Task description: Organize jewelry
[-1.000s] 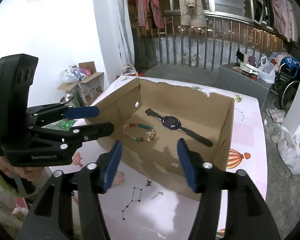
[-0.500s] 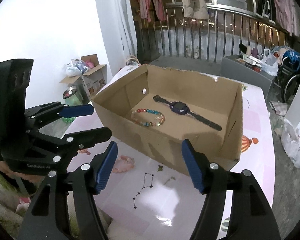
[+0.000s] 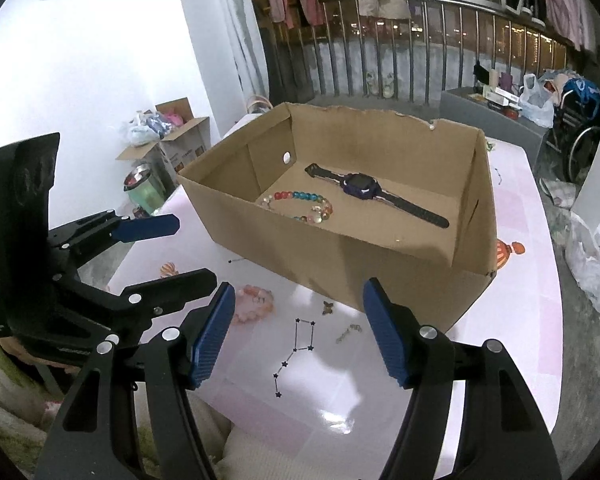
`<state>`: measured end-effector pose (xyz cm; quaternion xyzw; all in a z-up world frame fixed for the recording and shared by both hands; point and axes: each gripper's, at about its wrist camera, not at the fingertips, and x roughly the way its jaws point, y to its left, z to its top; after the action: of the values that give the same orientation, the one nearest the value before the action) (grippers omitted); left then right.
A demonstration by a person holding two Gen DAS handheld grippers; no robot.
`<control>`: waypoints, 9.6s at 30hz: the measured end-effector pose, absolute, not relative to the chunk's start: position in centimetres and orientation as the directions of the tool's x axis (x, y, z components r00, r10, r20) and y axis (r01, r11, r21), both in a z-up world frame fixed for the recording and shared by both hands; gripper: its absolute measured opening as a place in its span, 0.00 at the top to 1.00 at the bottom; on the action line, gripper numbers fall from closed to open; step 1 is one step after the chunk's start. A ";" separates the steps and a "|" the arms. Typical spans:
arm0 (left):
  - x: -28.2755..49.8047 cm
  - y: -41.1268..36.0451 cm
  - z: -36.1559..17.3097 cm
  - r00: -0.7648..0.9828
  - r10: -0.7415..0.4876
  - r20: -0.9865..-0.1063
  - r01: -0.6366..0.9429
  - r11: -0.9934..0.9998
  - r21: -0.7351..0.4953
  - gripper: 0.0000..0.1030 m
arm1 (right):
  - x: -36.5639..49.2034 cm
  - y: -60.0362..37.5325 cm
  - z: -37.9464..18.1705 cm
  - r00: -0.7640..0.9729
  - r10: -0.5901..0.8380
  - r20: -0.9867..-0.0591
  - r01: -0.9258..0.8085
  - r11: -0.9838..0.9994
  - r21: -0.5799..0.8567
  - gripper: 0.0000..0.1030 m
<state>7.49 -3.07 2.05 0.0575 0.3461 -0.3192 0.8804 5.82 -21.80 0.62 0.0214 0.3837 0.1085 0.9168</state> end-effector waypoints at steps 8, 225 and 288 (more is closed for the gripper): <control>8.2 -2.8 0.6 0.569 -0.484 -0.665 0.571 0.815 -0.104 0.22 | 6.2 -22.0 0.0 0.672 0.203 -0.712 -0.164 0.979 0.124 0.37; 6.3 -6.9 -4.4 0.492 -0.565 -0.663 0.743 0.669 -0.018 0.89 | 6.9 -27.6 -6.2 0.620 0.305 -0.723 -0.301 0.943 0.140 0.98; 9.3 -1.9 5.7 0.633 -0.483 -0.605 0.532 0.839 -0.113 0.29 | 8.8 -24.5 4.1 0.763 0.166 -0.625 -0.146 0.986 0.083 0.49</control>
<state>9.26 -1.93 5.72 0.0381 0.3232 -0.2810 0.9029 8.76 -24.54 4.12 0.0148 0.3342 0.0831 0.9387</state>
